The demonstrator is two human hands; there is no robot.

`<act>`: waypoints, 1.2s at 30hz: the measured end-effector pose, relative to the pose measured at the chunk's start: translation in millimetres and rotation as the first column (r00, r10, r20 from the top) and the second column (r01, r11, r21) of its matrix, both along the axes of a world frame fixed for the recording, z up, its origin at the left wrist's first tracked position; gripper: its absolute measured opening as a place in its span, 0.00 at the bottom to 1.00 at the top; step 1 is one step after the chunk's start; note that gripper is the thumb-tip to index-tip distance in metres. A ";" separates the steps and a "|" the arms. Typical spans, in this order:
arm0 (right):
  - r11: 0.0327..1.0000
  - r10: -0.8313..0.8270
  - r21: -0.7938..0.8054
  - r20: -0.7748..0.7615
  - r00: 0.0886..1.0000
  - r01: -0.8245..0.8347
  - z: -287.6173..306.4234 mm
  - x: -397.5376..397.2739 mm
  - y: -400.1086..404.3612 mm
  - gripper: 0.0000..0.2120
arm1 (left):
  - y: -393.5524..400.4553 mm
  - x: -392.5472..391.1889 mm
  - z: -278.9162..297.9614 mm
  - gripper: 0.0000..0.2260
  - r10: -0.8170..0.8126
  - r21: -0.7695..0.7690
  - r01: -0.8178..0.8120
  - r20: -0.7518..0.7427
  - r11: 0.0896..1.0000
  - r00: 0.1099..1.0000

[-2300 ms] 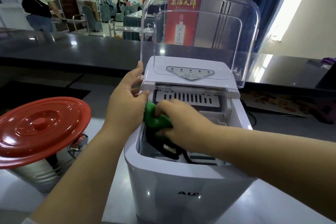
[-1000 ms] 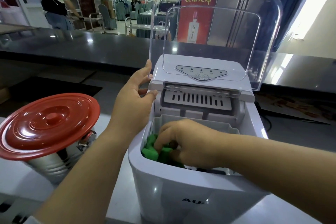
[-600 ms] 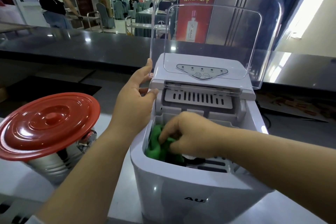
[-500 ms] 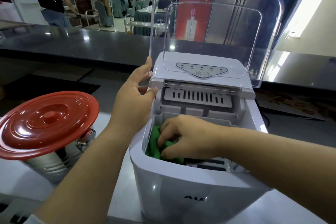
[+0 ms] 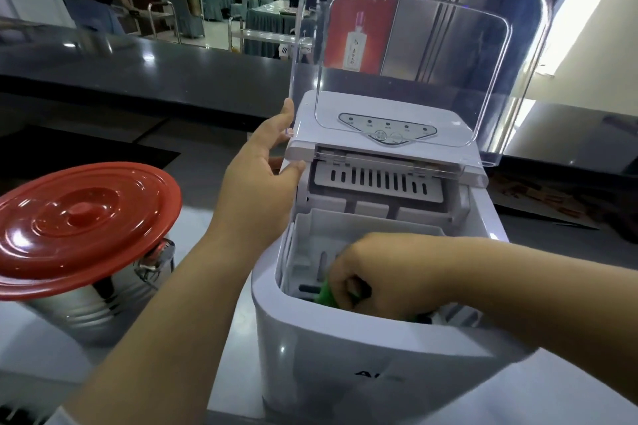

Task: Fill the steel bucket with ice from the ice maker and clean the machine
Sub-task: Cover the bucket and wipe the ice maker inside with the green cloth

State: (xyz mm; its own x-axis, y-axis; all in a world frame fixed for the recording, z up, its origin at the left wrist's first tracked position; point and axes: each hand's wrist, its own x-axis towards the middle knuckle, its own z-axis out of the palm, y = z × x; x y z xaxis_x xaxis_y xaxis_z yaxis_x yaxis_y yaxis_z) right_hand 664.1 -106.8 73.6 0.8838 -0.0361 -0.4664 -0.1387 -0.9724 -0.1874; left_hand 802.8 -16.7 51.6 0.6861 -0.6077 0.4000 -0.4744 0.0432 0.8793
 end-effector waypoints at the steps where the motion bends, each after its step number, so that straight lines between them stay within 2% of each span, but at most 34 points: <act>1: 1.000 0.004 -0.011 0.026 1.000 -0.004 -1.3 -0.2 0.6 0.06 | -0.1 0.3 0.1 0.28 -0.001 0.000 0.001 0.003 1.000 1.000; 5: 0.994 0.067 -0.093 0.040 0.997 -0.063 -10.9 9.2 10.8 0.16 | -0.2 0.7 -0.3 0.28 -0.001 0.004 0.001 0.024 1.000 1.000; 12: 0.977 0.027 -0.205 -0.176 0.984 -0.064 -0.9 -4.3 -1.9 0.15 | 0.3 -0.1 0.3 0.29 -0.015 -0.006 0.015 0.011 1.000 1.000; 14: 0.975 0.011 -0.217 -0.190 0.982 -0.053 -0.8 -9.4 -6.2 0.15 | 0.0 0.3 0.0 0.28 -0.014 -0.007 0.014 0.011 1.000 1.000; 17: 0.985 0.026 -0.170 -0.099 0.995 -0.043 -5.6 -6.3 -5.1 0.15 | -0.6 1.0 -1.1 0.29 -0.008 -0.009 0.008 0.012 1.000 1.000; 21: 0.999 0.032 -0.031 0.177 0.984 -0.027 -11.0 6.4 2.5 0.17 | -0.6 1.0 -1.1 0.29 -0.011 -0.013 0.011 0.009 1.000 1.000; 23: 0.998 0.063 -0.007 0.205 0.977 -0.063 -12.1 9.4 4.7 0.18 | -0.3 0.4 -0.4 0.29 -0.014 -0.016 0.014 0.010 1.000 1.000; 26: 0.989 0.133 -0.084 0.089 0.987 -0.125 -14.2 7.2 5.0 0.18 | 0.2 -0.3 0.4 0.29 -0.014 -0.017 0.015 0.011 1.000 1.000; 29: 0.975 0.111 -0.185 -0.059 0.992 -0.120 -7.3 0.8 1.8 0.18 | 0.0 -0.6 -0.3 0.29 -0.017 -0.019 0.018 0.009 1.000 1.000; 36: 0.968 -0.017 -0.251 -0.116 0.993 -0.013 -0.4 -10.0 3.4 0.24 | 0.2 0.9 -1.1 0.29 -0.017 -0.015 0.018 0.011 1.000 1.000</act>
State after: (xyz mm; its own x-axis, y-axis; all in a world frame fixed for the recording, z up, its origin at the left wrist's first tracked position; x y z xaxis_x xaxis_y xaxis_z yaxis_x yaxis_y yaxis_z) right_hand 654.1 -103.4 73.2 0.8239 -0.1666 -0.5416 -0.1471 -0.9859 0.0796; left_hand 803.8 -16.5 50.5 0.6710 -0.6133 0.4166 -0.4828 0.0650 0.8733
